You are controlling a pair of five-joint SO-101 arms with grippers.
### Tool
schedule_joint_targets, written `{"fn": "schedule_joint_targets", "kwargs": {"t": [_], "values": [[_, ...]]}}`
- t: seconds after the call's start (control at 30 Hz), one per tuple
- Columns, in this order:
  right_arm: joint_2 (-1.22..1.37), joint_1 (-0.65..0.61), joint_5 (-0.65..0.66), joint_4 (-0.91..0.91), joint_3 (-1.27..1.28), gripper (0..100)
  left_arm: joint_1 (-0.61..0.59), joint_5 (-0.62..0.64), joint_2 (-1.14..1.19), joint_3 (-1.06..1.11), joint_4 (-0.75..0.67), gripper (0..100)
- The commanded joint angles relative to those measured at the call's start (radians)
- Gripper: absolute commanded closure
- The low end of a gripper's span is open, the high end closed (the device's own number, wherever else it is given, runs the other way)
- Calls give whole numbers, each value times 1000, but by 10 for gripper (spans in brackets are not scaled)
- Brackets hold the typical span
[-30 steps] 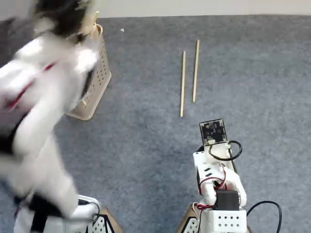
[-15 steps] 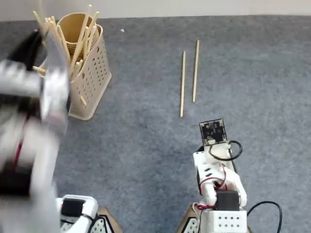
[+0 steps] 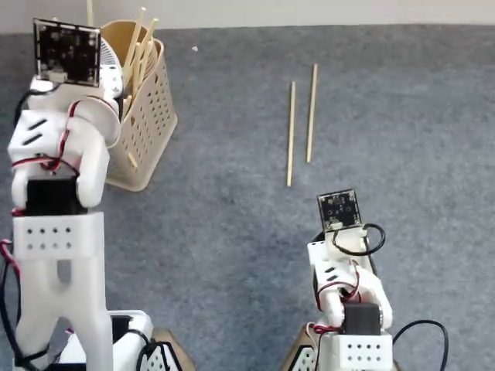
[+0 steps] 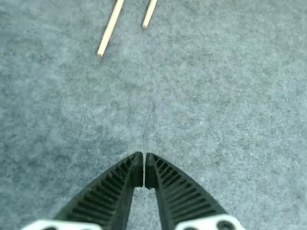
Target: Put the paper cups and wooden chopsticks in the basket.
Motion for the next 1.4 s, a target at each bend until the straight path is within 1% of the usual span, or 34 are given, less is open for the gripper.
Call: {"fn": "schedule_joint_targets", "kwargs": {"t": [0.0, 0.1, 0.47, 0.7, 0.8, 0.93, 1.03, 1.17, 1.2, 1.3, 1.37], "values": [[-15, -8, 8, -12, 125, 971, -15, 9, 1, -10, -17, 925], [-15, -8, 8, -12, 125, 971, -8, 9, -1, -16, -17, 868], [-15, -8, 8, -12, 125, 971, -1, 9, -1, -22, -17, 867], [-15, -8, 8, -12, 125, 971, 148, 5, 1, -53, -14, 867], [-15, -8, 8, -12, 125, 971, 239, 5, 7, -53, 64, 866], [-15, -8, 8, -12, 125, 971, 420, 0, 10, -47, 167, 864], [-15, -7, 8, -12, 125, 971, 530, -68, 41, -53, 178, 864], [-15, -2, 8, -12, 125, 971, 552, -74, 208, -147, 189, 865], [-15, -2, 12, -12, 125, 971, 550, -68, 266, -186, 215, 866], [-15, -2, 72, 18, 122, 971, 549, -2, 456, -357, 379, 867], [-15, -2, 63, 31, 117, 971, 556, 14, 582, -487, 499, 867]]}}
